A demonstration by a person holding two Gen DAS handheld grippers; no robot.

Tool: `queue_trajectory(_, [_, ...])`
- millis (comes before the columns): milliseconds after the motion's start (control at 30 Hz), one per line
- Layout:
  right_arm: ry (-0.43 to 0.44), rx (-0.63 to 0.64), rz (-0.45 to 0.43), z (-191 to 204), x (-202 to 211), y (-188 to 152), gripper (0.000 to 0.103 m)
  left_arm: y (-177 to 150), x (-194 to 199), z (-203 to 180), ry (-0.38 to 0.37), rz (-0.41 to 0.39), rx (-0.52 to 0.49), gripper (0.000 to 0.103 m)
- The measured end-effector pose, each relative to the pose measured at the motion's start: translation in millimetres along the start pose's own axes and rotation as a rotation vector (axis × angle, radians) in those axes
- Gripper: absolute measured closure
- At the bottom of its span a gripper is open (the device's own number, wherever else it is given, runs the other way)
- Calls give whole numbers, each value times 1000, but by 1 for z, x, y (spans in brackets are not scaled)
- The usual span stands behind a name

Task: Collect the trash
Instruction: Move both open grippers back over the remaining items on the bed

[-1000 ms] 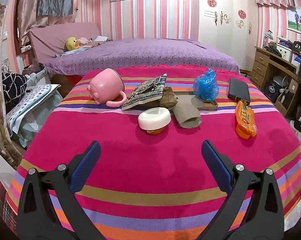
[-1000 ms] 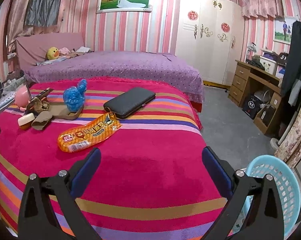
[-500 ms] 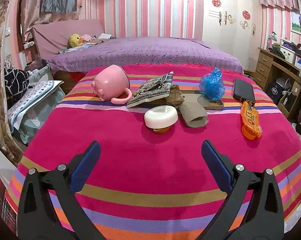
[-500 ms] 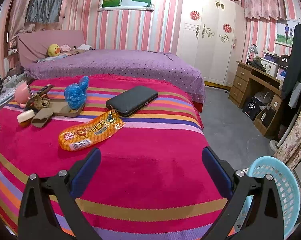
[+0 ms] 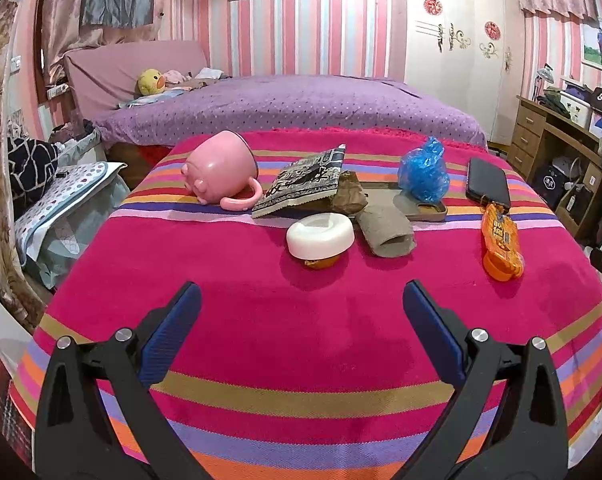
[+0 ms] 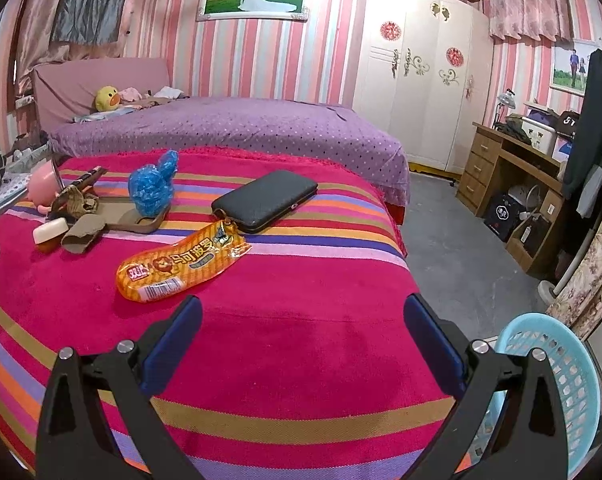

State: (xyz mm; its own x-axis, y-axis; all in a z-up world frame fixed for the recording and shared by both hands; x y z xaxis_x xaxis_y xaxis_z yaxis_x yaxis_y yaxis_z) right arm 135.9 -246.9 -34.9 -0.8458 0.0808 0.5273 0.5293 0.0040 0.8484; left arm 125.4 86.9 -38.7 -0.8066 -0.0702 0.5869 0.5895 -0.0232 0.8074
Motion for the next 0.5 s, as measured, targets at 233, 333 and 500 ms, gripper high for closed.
queue_trajectory(233, [2,-4,-3,0,1,0,5,-1,-2,-5,8,-3,-20,6])
queue_trajectory(333, [3,-8,-6,0,1,1,5,-1,-2,-4,4,-1,-11,6])
queue_trajectory(500, [6,-8,0,-1,2,1,5,1,-2,-4,4,-6,-6,6])
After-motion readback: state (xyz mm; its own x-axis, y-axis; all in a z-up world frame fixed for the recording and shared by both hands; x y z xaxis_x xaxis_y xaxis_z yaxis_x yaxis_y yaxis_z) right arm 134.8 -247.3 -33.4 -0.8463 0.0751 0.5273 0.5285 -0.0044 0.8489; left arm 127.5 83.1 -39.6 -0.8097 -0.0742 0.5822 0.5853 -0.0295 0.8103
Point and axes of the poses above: each gripper's, at about its wrist camera, not at the fingertips, and x roughly against the way its jaws point, z to its left, y to its top, the point moved 1 cm from there along -x, roughly the way its jaws point, and after that the axes turned 4 degrees about -x, right-handed, at the moved point
